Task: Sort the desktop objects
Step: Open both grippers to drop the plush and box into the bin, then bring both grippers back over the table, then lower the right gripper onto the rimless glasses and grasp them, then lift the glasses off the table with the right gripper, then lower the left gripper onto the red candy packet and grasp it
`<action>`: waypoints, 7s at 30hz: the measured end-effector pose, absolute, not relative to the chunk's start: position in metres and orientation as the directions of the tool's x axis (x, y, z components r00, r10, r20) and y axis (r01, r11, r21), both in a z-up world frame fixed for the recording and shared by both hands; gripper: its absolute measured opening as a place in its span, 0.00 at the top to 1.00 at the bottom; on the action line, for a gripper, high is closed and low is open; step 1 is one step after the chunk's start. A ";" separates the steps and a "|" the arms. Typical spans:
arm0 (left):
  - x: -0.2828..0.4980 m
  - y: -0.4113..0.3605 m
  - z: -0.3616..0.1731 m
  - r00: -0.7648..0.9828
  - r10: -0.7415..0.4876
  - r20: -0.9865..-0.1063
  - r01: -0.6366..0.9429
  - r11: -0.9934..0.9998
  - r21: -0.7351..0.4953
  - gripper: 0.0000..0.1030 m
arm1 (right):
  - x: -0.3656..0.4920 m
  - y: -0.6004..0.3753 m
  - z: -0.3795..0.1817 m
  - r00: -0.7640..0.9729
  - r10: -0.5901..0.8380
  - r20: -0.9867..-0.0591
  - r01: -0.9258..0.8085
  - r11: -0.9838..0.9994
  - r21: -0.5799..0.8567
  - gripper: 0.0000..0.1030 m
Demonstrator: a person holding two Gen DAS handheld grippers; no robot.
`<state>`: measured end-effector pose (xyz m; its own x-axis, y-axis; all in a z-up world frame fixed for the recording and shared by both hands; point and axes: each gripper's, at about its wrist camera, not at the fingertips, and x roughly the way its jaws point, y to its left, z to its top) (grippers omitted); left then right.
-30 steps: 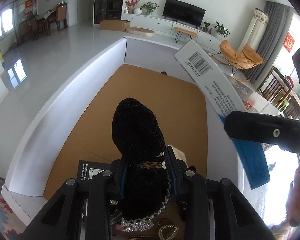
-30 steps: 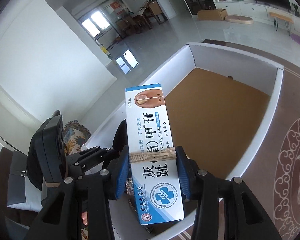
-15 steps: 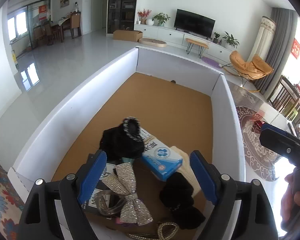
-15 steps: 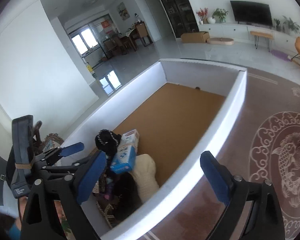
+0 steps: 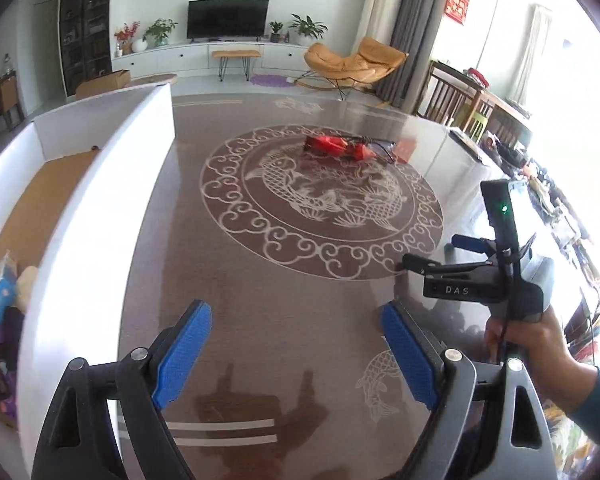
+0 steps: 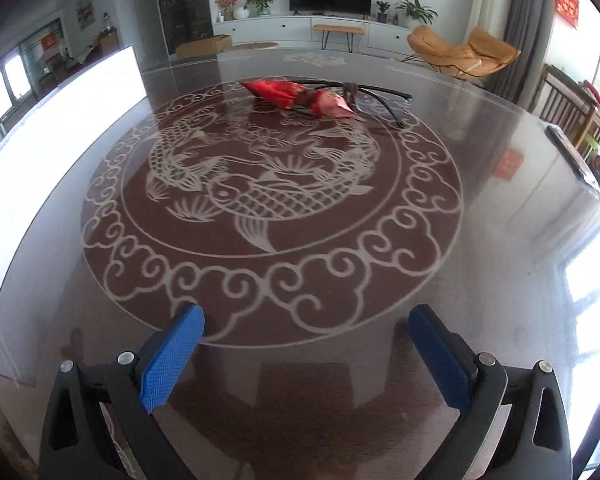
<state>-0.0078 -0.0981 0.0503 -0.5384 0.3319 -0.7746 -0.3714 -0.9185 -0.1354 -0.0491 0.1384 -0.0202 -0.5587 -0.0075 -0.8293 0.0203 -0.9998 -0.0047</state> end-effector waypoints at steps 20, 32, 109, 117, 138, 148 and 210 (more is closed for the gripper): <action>-0.076 -0.013 -0.017 -0.539 0.175 -0.824 -0.306 -0.952 -0.002 0.00 | -0.052 0.173 -0.022 -0.581 0.035 -0.813 -0.051 -0.999 -0.007 0.00; -0.083 -0.011 -0.018 -0.537 0.177 -0.825 -0.317 -0.948 0.003 0.00 | -0.052 0.173 -0.022 -0.581 0.035 -0.813 -0.051 -0.999 -0.007 0.00; -0.164 -0.040 -0.013 -0.555 0.169 -0.814 -0.292 -0.956 0.001 0.00 | -0.225 0.218 0.001 -0.549 0.054 -0.834 0.086 -0.989 -0.120 0.02; -0.164 -0.040 -0.013 -0.555 0.169 -0.815 -0.292 -0.956 0.000 0.00 | -0.274 0.173 -0.004 -0.541 0.000 -0.841 0.332 -0.919 -0.213 0.02; -0.164 -0.042 -0.012 -0.555 0.170 -0.815 -0.290 -0.957 -0.002 0.00 | -0.074 0.193 -0.016 -0.590 0.047 -0.806 0.068 -0.992 -0.107 0.57; -0.164 -0.041 -0.012 -0.554 0.169 -0.815 -0.290 -0.957 -0.002 0.00 | -0.072 0.203 -0.027 -0.582 0.021 -0.813 -0.021 -1.000 -0.011 0.00; -0.226 0.005 -0.004 -0.612 0.116 -0.783 -0.208 -0.978 0.018 0.73 | -0.070 0.207 -0.026 -0.582 0.024 -0.813 -0.025 -1.000 -0.012 0.00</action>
<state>-0.2262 0.0053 -0.0044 -0.6117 0.1157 -0.7826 -0.2082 -0.9779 0.0181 -0.0696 0.2066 -0.0263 -0.5817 0.0243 -0.8131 -0.0246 -0.9996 -0.0122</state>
